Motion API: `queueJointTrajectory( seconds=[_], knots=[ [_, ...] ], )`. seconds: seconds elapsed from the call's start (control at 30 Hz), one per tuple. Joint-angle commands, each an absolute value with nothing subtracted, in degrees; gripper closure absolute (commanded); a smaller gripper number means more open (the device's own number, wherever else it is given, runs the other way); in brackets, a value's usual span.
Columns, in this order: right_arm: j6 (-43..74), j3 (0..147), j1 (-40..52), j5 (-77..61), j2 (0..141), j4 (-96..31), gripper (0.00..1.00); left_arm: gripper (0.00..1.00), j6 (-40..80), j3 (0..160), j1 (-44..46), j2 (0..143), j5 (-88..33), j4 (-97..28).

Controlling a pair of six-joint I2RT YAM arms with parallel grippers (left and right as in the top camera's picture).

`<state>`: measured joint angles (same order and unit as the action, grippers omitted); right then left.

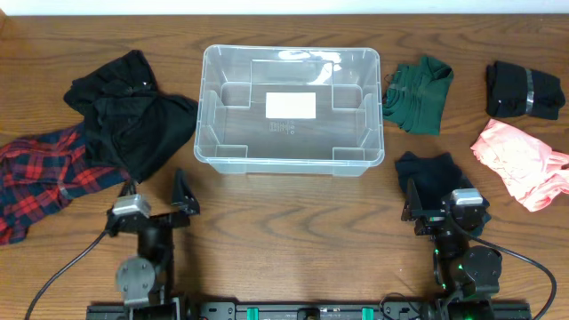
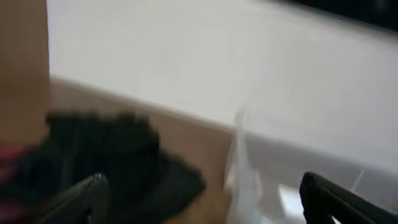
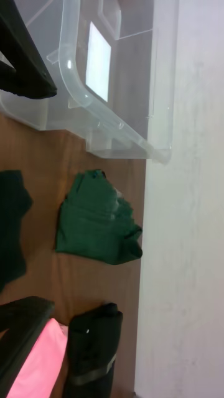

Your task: Pack container

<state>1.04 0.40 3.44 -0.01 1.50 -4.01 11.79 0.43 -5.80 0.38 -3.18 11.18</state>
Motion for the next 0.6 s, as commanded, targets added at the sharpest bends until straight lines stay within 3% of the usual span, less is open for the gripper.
queueJointTrajectory(
  seconds=[0.0, 0.2, 0.57],
  knots=[
    [1.45, 0.32, 2.96, 0.6, 1.56, -4.25, 0.01, 0.02, 10.11, 0.47, -6.07, 0.34, -2.09, 15.97],
    [1.43, 0.32, 2.96, 0.6, 1.56, -4.25, 0.01, 0.02, 7.9, 7.79, -6.09, 1.74, -0.71, 15.81],
    [1.43, 0.32, 2.96, 0.6, 1.56, -4.25, 0.01, 0.02, 1.69, 47.75, -6.09, 28.8, 4.97, -9.17]
  ],
)
